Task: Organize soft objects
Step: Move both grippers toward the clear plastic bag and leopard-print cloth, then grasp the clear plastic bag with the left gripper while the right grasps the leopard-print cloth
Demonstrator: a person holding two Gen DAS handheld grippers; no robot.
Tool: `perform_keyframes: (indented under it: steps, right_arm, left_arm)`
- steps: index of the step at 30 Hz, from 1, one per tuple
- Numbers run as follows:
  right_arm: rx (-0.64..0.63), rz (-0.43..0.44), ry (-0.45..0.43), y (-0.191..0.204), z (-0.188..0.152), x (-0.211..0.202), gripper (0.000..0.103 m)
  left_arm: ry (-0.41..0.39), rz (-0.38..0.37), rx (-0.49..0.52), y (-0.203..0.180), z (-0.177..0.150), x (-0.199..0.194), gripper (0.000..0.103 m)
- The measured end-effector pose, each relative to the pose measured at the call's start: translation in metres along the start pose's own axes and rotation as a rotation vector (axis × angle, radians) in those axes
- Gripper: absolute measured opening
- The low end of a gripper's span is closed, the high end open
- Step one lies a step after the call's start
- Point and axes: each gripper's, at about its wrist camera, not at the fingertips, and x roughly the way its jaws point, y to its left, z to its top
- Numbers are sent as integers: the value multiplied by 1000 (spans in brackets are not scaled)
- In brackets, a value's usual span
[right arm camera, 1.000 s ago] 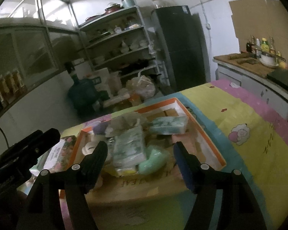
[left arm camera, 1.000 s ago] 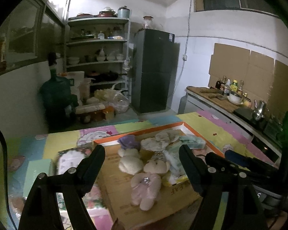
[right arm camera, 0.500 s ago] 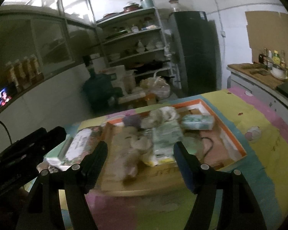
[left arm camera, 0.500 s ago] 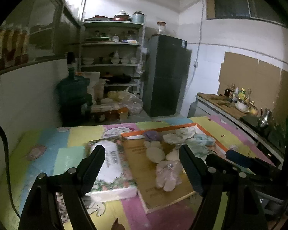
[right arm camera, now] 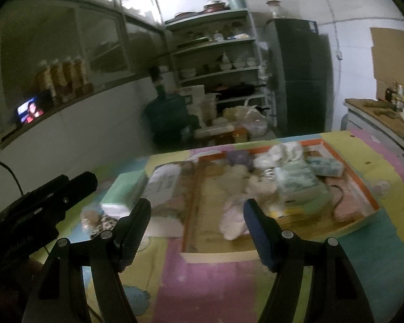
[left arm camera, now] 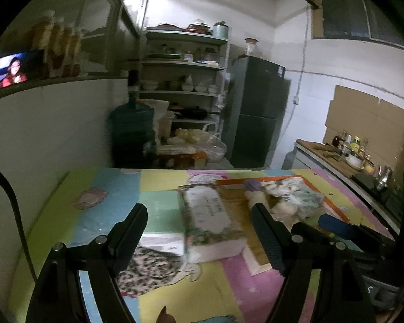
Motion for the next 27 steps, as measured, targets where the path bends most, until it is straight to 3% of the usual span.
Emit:
perform_keyframes:
  steps: [19,27]
  right_arm:
    - [-129,100,107,80,-20,50,73]
    - [-163,143,177,101,-34,81,73]
  left_arm:
    - [21,109,-167,110,-20,-13,79]
    - [56,108,-201,137,-29,-2,79]
